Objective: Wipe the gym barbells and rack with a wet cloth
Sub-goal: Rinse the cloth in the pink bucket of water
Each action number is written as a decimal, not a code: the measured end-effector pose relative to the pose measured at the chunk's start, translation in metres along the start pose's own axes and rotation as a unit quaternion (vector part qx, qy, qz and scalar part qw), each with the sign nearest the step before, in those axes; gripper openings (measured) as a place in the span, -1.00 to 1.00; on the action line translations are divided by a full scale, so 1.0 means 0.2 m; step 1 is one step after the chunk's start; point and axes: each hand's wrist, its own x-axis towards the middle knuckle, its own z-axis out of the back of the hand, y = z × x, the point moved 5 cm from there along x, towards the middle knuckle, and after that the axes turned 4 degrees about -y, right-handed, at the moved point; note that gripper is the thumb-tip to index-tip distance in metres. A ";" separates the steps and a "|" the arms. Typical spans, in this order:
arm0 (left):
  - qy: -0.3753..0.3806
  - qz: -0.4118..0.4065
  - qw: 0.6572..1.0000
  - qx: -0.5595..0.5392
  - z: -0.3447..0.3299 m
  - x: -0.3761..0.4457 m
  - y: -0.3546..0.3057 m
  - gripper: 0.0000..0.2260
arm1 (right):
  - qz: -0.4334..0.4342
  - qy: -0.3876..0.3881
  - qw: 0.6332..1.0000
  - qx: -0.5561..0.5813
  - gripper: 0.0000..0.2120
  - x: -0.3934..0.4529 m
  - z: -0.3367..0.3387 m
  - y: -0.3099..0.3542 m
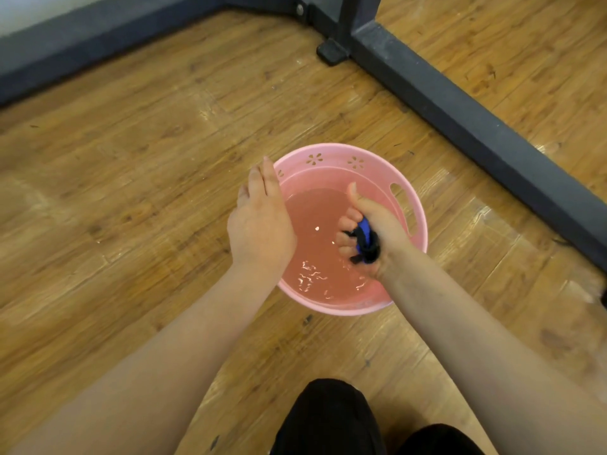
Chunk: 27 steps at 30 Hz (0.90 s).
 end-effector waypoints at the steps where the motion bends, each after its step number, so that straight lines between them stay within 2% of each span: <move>1: 0.000 0.000 1.000 0.001 0.00 0.00 0.00 -0.20 | 0.001 -0.015 1.000 0.009 -0.50 0.01 0.01 0.00; 4: 0.000 0.002 1.000 0.000 -0.01 0.00 0.00 -0.21 | 0.003 -0.055 0.998 0.026 -0.55 0.01 0.02 0.00; 11: -0.007 0.000 1.000 -0.003 -0.02 0.00 0.00 -0.21 | -0.003 -0.056 0.997 0.055 -0.51 0.03 -0.03 -0.01; 15: -0.004 0.000 1.000 -0.005 -0.01 0.00 0.01 -0.20 | 0.022 -0.095 0.989 0.111 -0.69 0.03 0.00 0.00; 18: -0.004 0.000 1.000 -0.002 -0.01 0.00 0.01 -0.20 | 0.019 -0.041 0.986 0.158 -0.74 0.00 0.00 0.02; 20: -0.003 0.002 1.000 -0.001 0.00 0.00 0.01 -0.19 | 0.008 -0.009 0.988 0.152 -0.87 -0.02 0.00 0.04; 21: 0.001 0.004 1.000 -0.002 0.00 0.00 0.00 -0.18 | 0.003 0.003 0.989 0.147 -0.87 -0.03 0.01 0.04; 23: 0.005 0.007 1.000 -0.004 0.00 0.00 0.00 -0.17 | -0.007 0.041 0.990 0.132 -0.73 -0.05 0.03 0.03; 25: -0.001 0.005 1.000 0.002 0.00 0.00 0.00 -0.19 | -0.014 0.085 0.992 0.096 -0.79 -0.07 0.02 0.03; 27: -0.001 0.002 1.000 0.006 0.00 0.00 0.00 -0.20 | -0.005 0.092 0.991 0.098 -0.79 -0.07 0.01 0.04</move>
